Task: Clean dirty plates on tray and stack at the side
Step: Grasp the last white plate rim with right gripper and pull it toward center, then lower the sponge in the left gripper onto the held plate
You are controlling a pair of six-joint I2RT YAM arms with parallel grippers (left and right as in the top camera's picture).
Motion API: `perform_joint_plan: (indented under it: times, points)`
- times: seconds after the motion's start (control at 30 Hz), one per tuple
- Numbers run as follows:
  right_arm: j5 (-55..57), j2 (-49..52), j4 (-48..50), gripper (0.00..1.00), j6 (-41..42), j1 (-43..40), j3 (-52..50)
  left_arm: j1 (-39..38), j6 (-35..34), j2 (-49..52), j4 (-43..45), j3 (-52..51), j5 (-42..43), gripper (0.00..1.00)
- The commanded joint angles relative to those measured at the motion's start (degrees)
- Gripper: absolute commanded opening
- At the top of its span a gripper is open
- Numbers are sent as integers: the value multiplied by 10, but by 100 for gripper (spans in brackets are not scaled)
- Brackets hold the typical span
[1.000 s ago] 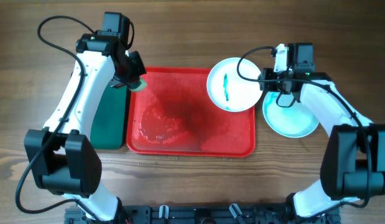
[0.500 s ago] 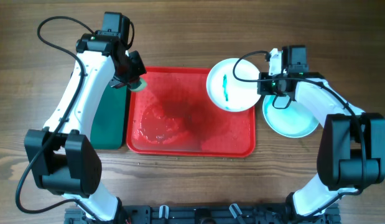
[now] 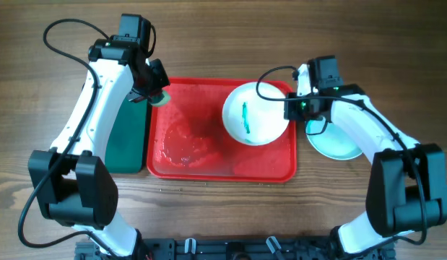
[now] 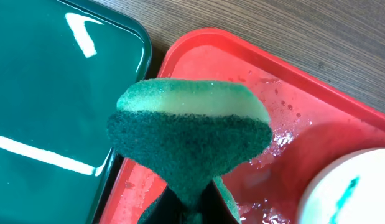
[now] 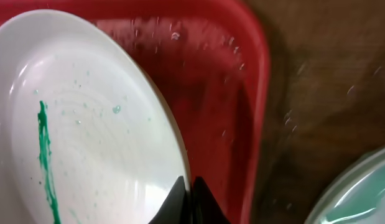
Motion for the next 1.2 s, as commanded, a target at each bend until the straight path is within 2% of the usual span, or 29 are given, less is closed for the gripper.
perform_joint_plan:
  times: [0.0,0.23,0.47,0.7,0.77,0.9,1.17]
  points:
    - [-3,-11,-19,4,66,35,6,-2,-5,-14,2,5,4,4]
    - [26,-10,-24,4,181,117,6,-2,-6,-14,1,5,4,4]
    - [26,21,-5,4,242,159,5,-4,-5,-14,1,5,4,4]
    - [5,41,30,5,243,159,5,-4,-5,-14,2,5,4,4]
    - [2,42,30,14,242,159,5,-4,-5,-14,2,5,4,4]
    - [-4,47,31,25,239,159,5,-4,-5,-14,2,5,4,4]
    - [-54,57,54,31,177,158,5,-7,-6,-14,-14,5,9,4]
